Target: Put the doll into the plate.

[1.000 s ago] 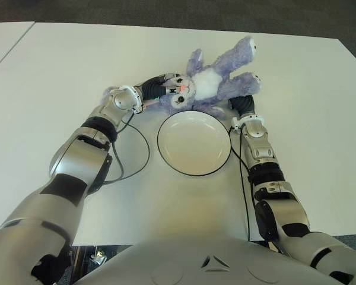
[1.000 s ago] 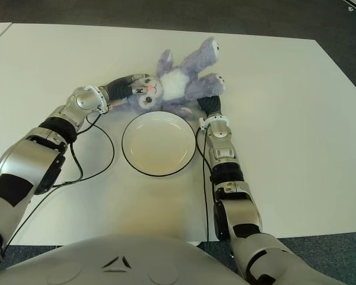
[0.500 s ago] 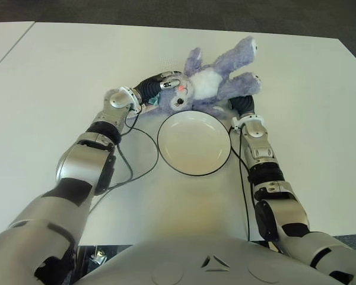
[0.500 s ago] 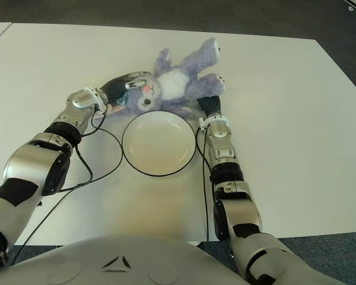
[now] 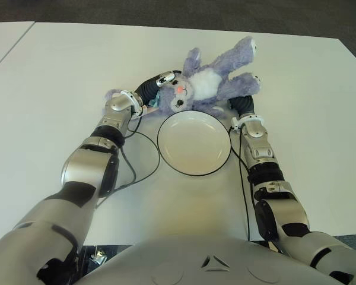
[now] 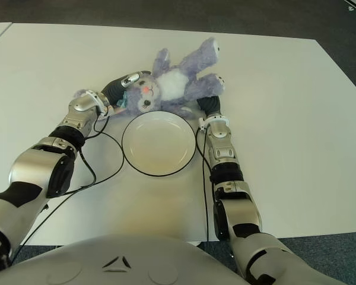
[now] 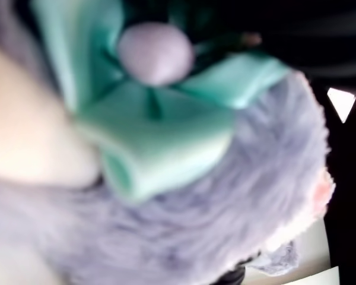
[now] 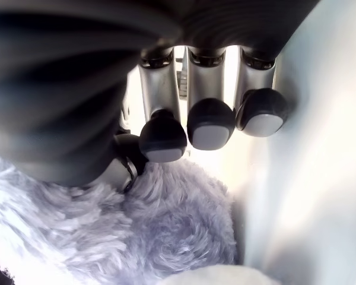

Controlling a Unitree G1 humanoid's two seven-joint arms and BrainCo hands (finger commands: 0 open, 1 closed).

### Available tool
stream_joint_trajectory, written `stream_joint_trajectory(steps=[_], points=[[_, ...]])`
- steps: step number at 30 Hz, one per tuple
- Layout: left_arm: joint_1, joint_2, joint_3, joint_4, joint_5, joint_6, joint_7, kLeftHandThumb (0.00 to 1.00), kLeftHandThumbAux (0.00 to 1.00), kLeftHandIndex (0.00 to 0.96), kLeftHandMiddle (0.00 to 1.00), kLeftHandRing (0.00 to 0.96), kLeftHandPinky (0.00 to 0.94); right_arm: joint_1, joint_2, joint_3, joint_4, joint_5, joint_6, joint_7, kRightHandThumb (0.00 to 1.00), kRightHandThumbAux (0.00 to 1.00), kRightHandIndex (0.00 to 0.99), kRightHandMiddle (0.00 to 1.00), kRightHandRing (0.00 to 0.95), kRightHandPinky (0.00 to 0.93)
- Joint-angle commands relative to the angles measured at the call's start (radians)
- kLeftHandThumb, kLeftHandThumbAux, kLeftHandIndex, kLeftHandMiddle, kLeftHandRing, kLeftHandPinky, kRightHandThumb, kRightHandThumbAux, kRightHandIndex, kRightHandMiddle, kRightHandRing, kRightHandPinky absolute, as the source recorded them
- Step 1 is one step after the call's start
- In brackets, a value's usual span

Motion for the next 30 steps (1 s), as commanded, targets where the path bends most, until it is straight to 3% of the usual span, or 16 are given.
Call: stream_joint_trajectory(steps=[1, 9, 16, 22, 27, 30], points=[[0.046, -0.046, -0.009, 0.013, 0.011, 0.026, -0.050, 0.000, 0.247, 0.000, 0.000, 0.000, 0.000, 0.032, 0.024, 0.018, 0.036, -0.006, 0.033, 0.023, 0.712, 0.715, 0.440, 0.891, 0.885, 0.886], [0.046, -0.047, -0.008, 0.018, 0.014, 0.037, -0.061, 0.000, 0.229, 0.000, 0.000, 0.000, 0.000, 0.032, 0.025, 0.017, 0.035, -0.005, 0.032, 0.024, 0.712, 0.715, 0.440, 0.891, 0.888, 0.892], [0.063, -0.037, -0.047, -0.031, 0.044, -0.051, -0.111, 0.014, 0.229, 0.000, 0.000, 0.000, 0.000, 0.035, 0.025, 0.017, 0.030, -0.006, 0.031, 0.021, 0.711, 0.715, 0.440, 0.893, 0.887, 0.890], [0.053, -0.027, -0.101, -0.013, 0.096, -0.082, -0.112, 0.061, 0.264, 0.000, 0.000, 0.000, 0.000, 0.035, 0.024, 0.017, 0.032, -0.005, 0.027, 0.023, 0.711, 0.715, 0.440, 0.895, 0.888, 0.893], [0.044, -0.009, -0.165, 0.002, 0.171, -0.162, -0.082, 0.079, 0.288, 0.000, 0.000, 0.000, 0.000, 0.036, 0.024, 0.017, 0.026, -0.007, 0.030, 0.019, 0.711, 0.715, 0.440, 0.897, 0.889, 0.894], [0.039, 0.018, -0.233, -0.001, 0.255, -0.253, -0.037, 0.084, 0.287, 0.000, 0.000, 0.000, 0.000, 0.036, 0.024, 0.016, 0.027, -0.007, 0.029, 0.017, 0.711, 0.716, 0.440, 0.898, 0.890, 0.893]])
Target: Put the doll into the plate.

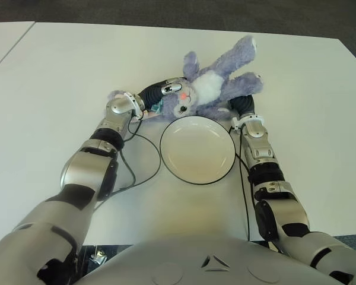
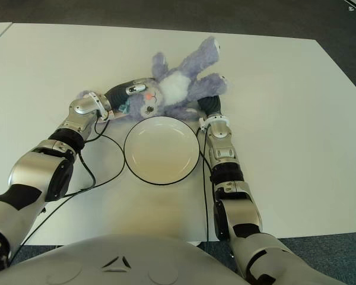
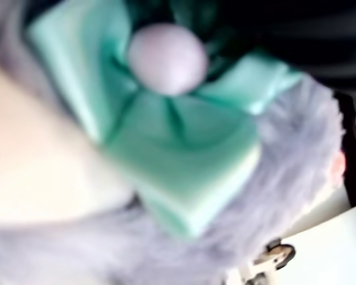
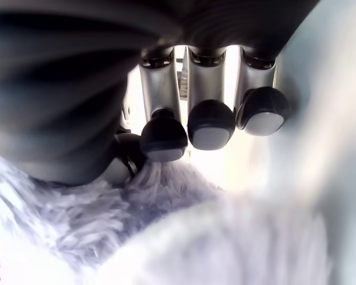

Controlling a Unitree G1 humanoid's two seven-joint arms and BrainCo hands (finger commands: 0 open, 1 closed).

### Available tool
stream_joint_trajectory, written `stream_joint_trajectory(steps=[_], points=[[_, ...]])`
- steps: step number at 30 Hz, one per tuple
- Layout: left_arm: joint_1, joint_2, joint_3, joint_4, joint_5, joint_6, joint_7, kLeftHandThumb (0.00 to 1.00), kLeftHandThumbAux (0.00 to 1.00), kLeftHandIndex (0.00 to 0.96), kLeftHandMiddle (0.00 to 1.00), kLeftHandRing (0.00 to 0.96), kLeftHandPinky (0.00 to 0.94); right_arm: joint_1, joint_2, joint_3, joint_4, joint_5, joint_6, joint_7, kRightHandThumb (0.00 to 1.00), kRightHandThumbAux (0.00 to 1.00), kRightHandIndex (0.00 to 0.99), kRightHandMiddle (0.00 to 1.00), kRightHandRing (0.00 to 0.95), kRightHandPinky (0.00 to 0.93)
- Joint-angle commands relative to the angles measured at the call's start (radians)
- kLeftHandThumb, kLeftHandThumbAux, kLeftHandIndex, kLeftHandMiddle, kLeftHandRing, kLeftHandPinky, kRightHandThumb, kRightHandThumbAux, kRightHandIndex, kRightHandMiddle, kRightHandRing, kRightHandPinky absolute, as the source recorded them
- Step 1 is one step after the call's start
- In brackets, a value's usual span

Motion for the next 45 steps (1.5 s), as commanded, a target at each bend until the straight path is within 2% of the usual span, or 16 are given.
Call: stream_joint_trajectory(steps=[1, 8, 13, 18, 24, 29, 30, 33, 34, 37, 38, 39, 40, 42, 43, 45], points=[[0.023, -0.010, -0.131, 0.027, 0.159, -0.099, 0.024, 0.084, 0.286, 0.000, 0.000, 0.000, 0.000, 0.035, 0.026, 0.018, 0.030, -0.008, 0.030, 0.017, 0.711, 0.716, 0.440, 0.898, 0.890, 0.892], [0.001, 0.023, -0.248, 0.034, 0.289, -0.180, 0.117, 0.111, 0.261, 0.000, 0.000, 0.000, 0.000, 0.033, 0.029, 0.014, 0.031, -0.009, 0.034, 0.005, 0.711, 0.715, 0.440, 0.894, 0.887, 0.888], [-0.018, 0.041, -0.326, 0.035, 0.376, -0.157, 0.212, 0.183, 0.260, 0.000, 0.000, 0.000, 0.000, 0.034, 0.029, 0.016, 0.029, -0.008, 0.031, 0.005, 0.712, 0.715, 0.440, 0.893, 0.889, 0.892], [-0.028, 0.058, -0.382, 0.028, 0.424, -0.144, 0.270, 0.317, 0.304, 0.000, 0.000, 0.000, 0.000, 0.033, 0.028, 0.015, 0.028, -0.007, 0.033, 0.008, 0.712, 0.716, 0.440, 0.894, 0.890, 0.893], [-0.044, 0.076, -0.433, 0.008, 0.456, -0.111, 0.285, 0.478, 0.337, 0.000, 0.000, 0.000, 0.000, 0.033, 0.029, 0.012, 0.030, -0.006, 0.032, 0.005, 0.711, 0.717, 0.439, 0.899, 0.892, 0.892], [-0.052, 0.087, -0.465, -0.005, 0.474, -0.084, 0.298, 0.509, 0.325, 0.000, 0.000, 0.000, 0.000, 0.031, 0.028, 0.012, 0.030, -0.007, 0.034, 0.008, 0.711, 0.717, 0.439, 0.899, 0.892, 0.891], [-0.055, 0.091, -0.478, -0.009, 0.491, -0.078, 0.316, 0.511, 0.322, 0.017, 0.000, 0.000, 0.000, 0.031, 0.027, 0.013, 0.029, -0.009, 0.036, 0.007, 0.711, 0.718, 0.439, 0.899, 0.892, 0.891], [-0.063, 0.102, -0.510, -0.019, 0.524, -0.070, 0.355, 0.533, 0.326, 0.229, 0.001, 0.000, 0.000, 0.030, 0.025, 0.016, 0.026, -0.015, 0.040, 0.005, 0.710, 0.718, 0.439, 0.899, 0.893, 0.891], [-0.069, 0.106, -0.519, -0.022, 0.532, -0.068, 0.361, 0.535, 0.327, 0.250, 0.001, 0.000, 0.000, 0.031, 0.025, 0.016, 0.024, -0.017, 0.041, 0.004, 0.710, 0.718, 0.439, 0.899, 0.893, 0.890], [-0.096, 0.115, -0.539, -0.037, 0.549, -0.069, 0.366, 0.533, 0.332, 0.302, 0.027, 0.000, 0.063, 0.034, 0.023, 0.017, 0.016, -0.018, 0.045, 0.003, 0.710, 0.719, 0.439, 0.898, 0.892, 0.890], [-0.110, 0.120, -0.547, -0.044, 0.555, -0.071, 0.365, 0.529, 0.327, 0.316, 0.101, 0.127, 0.219, 0.034, 0.023, 0.017, 0.014, -0.018, 0.046, 0.003, 0.710, 0.719, 0.439, 0.898, 0.891, 0.887], [-0.120, 0.123, -0.552, -0.049, 0.559, -0.072, 0.365, 0.528, 0.322, 0.325, 0.149, 0.210, 0.321, 0.035, 0.023, 0.017, 0.013, -0.019, 0.047, 0.003, 0.710, 0.719, 0.439, 0.897, 0.890, 0.886], [-0.130, 0.136, -0.570, -0.069, 0.584, -0.086, 0.381, 0.527, 0.320, 0.329, 0.166, 0.240, 0.357, 0.036, 0.023, 0.017, 0.011, -0.018, 0.049, 0.003, 0.710, 0.719, 0.439, 0.897, 0.890, 0.885], [-0.137, 0.150, -0.593, -0.091, 0.612, -0.100, 0.404, 0.503, 0.323, 0.360, 0.294, 0.420, 0.564, 0.037, 0.023, 0.016, 0.008, -0.018, 0.051, 0.003, 0.710, 0.718, 0.439, 0.896, 0.888, 0.884], [-0.138, 0.158, -0.622, -0.100, 0.657, -0.099, 0.459, 0.499, 0.324, 0.365, 0.312, 0.445, 0.593, 0.038, 0.023, 0.016, 0.007, -0.017, 0.051, 0.003, 0.710, 0.718, 0.439, 0.896, 0.888, 0.884], [-0.136, 0.170, -0.665, -0.118, 0.728, -0.083, 0.551, 0.565, 0.365, 0.452, 0.399, 0.522, 0.662, 0.041, 0.022, 0.015, 0.002, -0.016, 0.055, 0.004, 0.711, 0.718, 0.439, 0.896, 0.886, 0.885]])
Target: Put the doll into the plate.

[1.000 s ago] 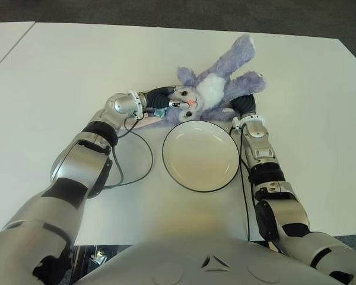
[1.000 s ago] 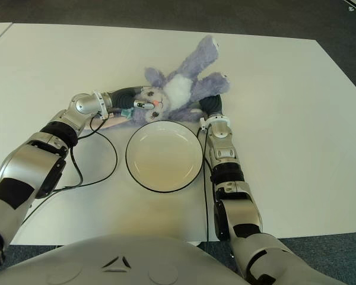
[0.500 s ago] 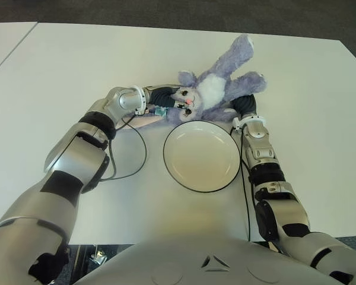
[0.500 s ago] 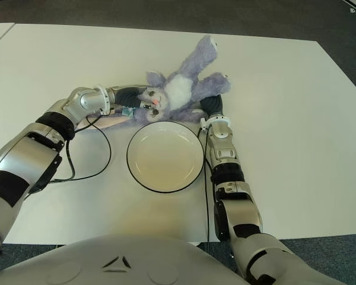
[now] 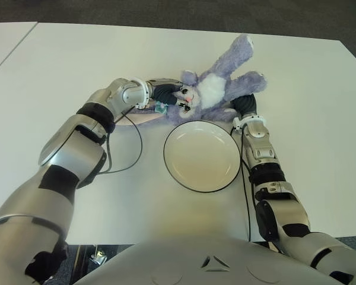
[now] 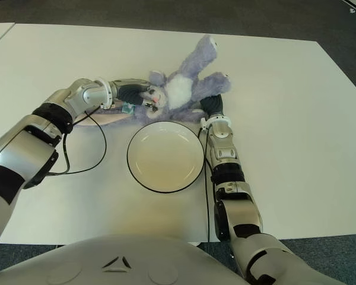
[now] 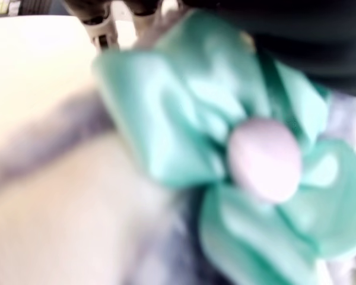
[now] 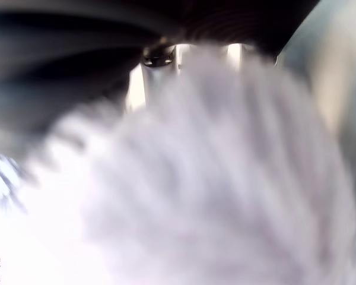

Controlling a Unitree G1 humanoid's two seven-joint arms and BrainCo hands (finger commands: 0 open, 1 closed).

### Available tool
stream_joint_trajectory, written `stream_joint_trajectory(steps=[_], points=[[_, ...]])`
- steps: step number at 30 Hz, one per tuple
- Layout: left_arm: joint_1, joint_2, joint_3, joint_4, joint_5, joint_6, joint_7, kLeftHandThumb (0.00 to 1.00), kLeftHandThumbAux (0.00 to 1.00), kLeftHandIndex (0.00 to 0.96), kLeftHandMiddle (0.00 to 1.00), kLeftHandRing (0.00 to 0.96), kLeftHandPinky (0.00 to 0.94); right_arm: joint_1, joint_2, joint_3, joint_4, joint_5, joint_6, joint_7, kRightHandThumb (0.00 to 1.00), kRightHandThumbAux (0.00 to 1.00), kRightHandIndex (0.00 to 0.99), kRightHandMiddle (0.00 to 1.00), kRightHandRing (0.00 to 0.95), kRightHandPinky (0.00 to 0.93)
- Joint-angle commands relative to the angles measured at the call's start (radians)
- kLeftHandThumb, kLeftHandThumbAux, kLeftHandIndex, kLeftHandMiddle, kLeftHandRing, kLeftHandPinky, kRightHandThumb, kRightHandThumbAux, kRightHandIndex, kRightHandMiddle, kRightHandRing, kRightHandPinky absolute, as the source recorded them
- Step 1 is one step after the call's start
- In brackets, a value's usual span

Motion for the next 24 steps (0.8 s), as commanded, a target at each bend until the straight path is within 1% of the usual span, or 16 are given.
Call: stream_joint_trajectory(steps=[1, 2, 3, 4, 5, 7, 8, 9, 10, 11, 14, 15, 17, 19, 20, 24], points=[[0.060, 0.001, -0.150, -0.016, 0.227, 0.030, 0.125, 0.582, 0.373, 0.469, 0.415, 0.534, 0.671, 0.039, 0.024, 0.028, 0.012, -0.014, 0.045, 0.021, 0.711, 0.718, 0.439, 0.896, 0.886, 0.885], [0.063, 0.002, -0.158, -0.019, 0.240, 0.040, 0.150, 0.607, 0.384, 0.495, 0.437, 0.552, 0.685, 0.039, 0.024, 0.028, 0.011, -0.014, 0.046, 0.021, 0.711, 0.718, 0.439, 0.896, 0.885, 0.885], [0.065, 0.003, -0.164, -0.019, 0.249, 0.046, 0.168, 0.671, 0.395, 0.539, 0.481, 0.579, 0.702, 0.039, 0.024, 0.028, 0.011, -0.015, 0.047, 0.020, 0.711, 0.718, 0.439, 0.896, 0.885, 0.886], [0.066, 0.003, -0.169, -0.018, 0.255, 0.051, 0.183, 0.694, 0.398, 0.555, 0.496, 0.589, 0.708, 0.039, 0.024, 0.029, 0.011, -0.015, 0.048, 0.020, 0.711, 0.718, 0.440, 0.896, 0.886, 0.886], [0.089, -0.006, -0.171, 0.006, 0.264, 0.085, 0.245, 0.727, 0.403, 0.579, 0.519, 0.604, 0.716, 0.038, 0.024, 0.028, 0.011, -0.016, 0.050, 0.018, 0.711, 0.718, 0.440, 0.896, 0.886, 0.886], [0.113, -0.020, -0.163, 0.028, 0.262, 0.128, 0.320, 0.842, 0.503, 0.634, 0.509, 0.649, 0.697, 0.037, 0.024, 0.028, 0.010, -0.016, 0.053, 0.017, 0.711, 0.718, 0.440, 0.895, 0.886, 0.887], [0.116, -0.024, -0.156, 0.030, 0.256, 0.138, 0.339, 0.898, 0.547, 0.662, 0.496, 0.593, 0.613, 0.037, 0.024, 0.028, 0.010, -0.016, 0.055, 0.017, 0.711, 0.718, 0.440, 0.894, 0.885, 0.888], [0.115, -0.028, -0.150, 0.033, 0.249, 0.141, 0.351, 0.919, 0.562, 0.672, 0.491, 0.572, 0.583, 0.037, 0.024, 0.028, 0.009, -0.017, 0.056, 0.017, 0.711, 0.718, 0.440, 0.894, 0.885, 0.888], [0.115, -0.030, -0.148, 0.037, 0.246, 0.144, 0.363, 0.948, 0.584, 0.695, 0.490, 0.541, 0.503, 0.037, 0.024, 0.028, 0.009, -0.017, 0.057, 0.017, 0.711, 0.718, 0.440, 0.893, 0.885, 0.888], [0.117, -0.031, -0.146, 0.043, 0.244, 0.145, 0.382, 0.966, 0.598, 0.710, 0.490, 0.521, 0.452, 0.037, 0.024, 0.029, 0.008, -0.018, 0.057, 0.017, 0.711, 0.718, 0.440, 0.892, 0.884, 0.888], [0.119, -0.029, -0.145, 0.064, 0.242, 0.139, 0.446, 0.989, 0.613, 0.759, 0.501, 0.497, 0.310, 0.037, 0.022, 0.029, 0.010, -0.018, 0.055, 0.020, 0.711, 0.718, 0.440, 0.891, 0.882, 0.886], [0.117, -0.027, -0.147, 0.072, 0.246, 0.136, 0.469, 0.991, 0.615, 0.765, 0.503, 0.494, 0.295, 0.038, 0.022, 0.029, 0.011, -0.017, 0.054, 0.022, 0.711, 0.718, 0.439, 0.890, 0.882, 0.885], [0.113, -0.025, -0.159, 0.080, 0.261, 0.137, 0.510, 0.996, 0.619, 0.787, 0.502, 0.489, 0.303, 0.037, 0.021, 0.027, 0.015, -0.013, 0.051, 0.027, 0.711, 0.718, 0.439, 0.890, 0.881, 0.884], [0.109, -0.024, -0.173, 0.082, 0.277, 0.146, 0.555, 0.998, 0.621, 0.803, 0.494, 0.488, 0.383, 0.034, 0.022, 0.025, 0.025, -0.010, 0.046, 0.030, 0.710, 0.718, 0.439, 0.889, 0.879, 0.881], [0.108, -0.024, -0.177, 0.084, 0.282, 0.151, 0.574, 0.998, 0.635, 0.812, 0.484, 0.486, 0.401, 0.032, 0.022, 0.024, 0.031, -0.009, 0.043, 0.030, 0.710, 0.719, 0.439, 0.888, 0.877, 0.878], [0.111, -0.024, -0.160, 0.093, 0.266, 0.156, 0.611, 0.999, 0.654, 0.835, 0.471, 0.483, 0.419, 0.027, 0.024, 0.022, 0.043, -0.011, 0.037, 0.022, 0.710, 0.719, 0.440, 0.886, 0.874, 0.874]])
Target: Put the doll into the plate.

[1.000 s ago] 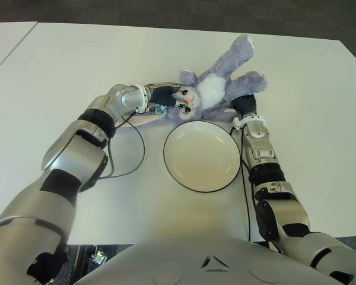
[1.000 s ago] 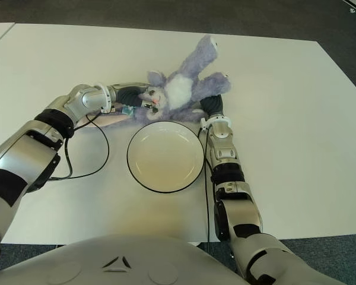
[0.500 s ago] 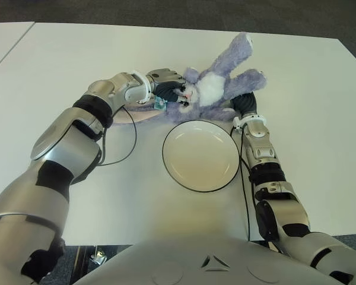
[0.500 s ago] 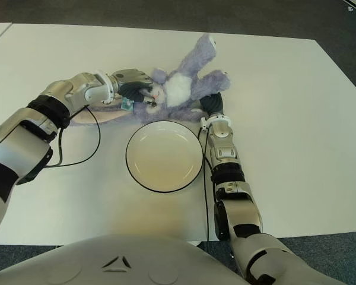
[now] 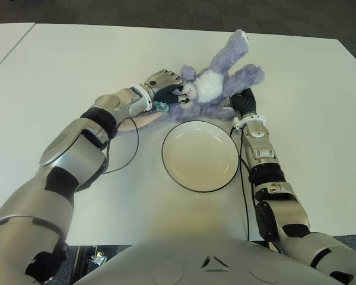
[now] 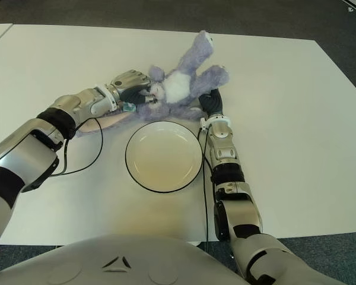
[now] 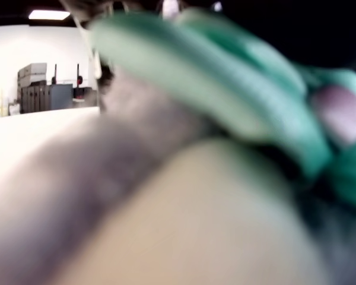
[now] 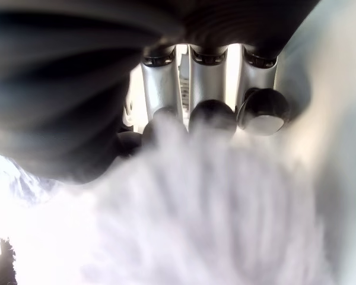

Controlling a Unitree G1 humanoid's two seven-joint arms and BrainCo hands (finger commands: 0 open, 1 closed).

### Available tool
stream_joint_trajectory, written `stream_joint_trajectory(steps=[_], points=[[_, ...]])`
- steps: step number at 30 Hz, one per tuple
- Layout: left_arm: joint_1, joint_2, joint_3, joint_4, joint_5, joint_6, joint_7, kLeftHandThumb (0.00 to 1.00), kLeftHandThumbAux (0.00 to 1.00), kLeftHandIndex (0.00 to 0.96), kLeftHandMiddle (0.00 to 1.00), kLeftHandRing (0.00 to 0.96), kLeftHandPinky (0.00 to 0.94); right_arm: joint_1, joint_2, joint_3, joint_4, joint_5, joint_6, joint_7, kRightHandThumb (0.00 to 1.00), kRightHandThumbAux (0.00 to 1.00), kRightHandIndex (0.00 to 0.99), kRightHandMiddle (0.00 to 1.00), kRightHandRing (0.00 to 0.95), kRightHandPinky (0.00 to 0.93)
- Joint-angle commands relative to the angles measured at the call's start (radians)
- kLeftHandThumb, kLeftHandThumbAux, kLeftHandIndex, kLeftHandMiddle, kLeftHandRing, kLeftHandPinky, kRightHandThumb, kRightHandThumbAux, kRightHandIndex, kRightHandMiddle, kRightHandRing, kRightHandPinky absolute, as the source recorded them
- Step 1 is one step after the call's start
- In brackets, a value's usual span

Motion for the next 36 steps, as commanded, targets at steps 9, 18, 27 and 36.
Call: stream_joint_trajectory(steps=[9, 18, 27, 36], points=[[0.085, 0.029, 0.058, -0.009, -0.005, 0.050, 0.040, 1.000, 0.660, 0.862, 0.472, 0.482, 0.427, 0.017, 0.017, 0.028, 0.068, -0.022, 0.008, 0.020, 0.710, 0.718, 0.440, 0.886, 0.874, 0.875], [0.110, 0.060, 0.156, -0.089, -0.036, 0.082, 0.069, 1.000, 0.656, 0.843, 0.507, 0.518, 0.422, 0.001, 0.005, 0.028, 0.113, -0.012, -0.009, 0.044, 0.709, 0.718, 0.440, 0.878, 0.867, 0.855], [0.096, 0.090, 0.202, -0.072, -0.026, 0.038, 0.190, 1.000, 0.656, 0.833, 0.489, 0.512, 0.424, -0.008, 0.006, 0.023, 0.139, -0.009, -0.027, 0.056, 0.708, 0.720, 0.440, 0.868, 0.861, 0.853], [0.083, 0.116, 0.230, -0.083, -0.021, 0.008, 0.269, 1.000, 0.657, 0.844, 0.480, 0.505, 0.429, -0.007, 0.004, 0.024, 0.145, -0.012, -0.036, 0.062, 0.706, 0.721, 0.440, 0.864, 0.857, 0.842]])
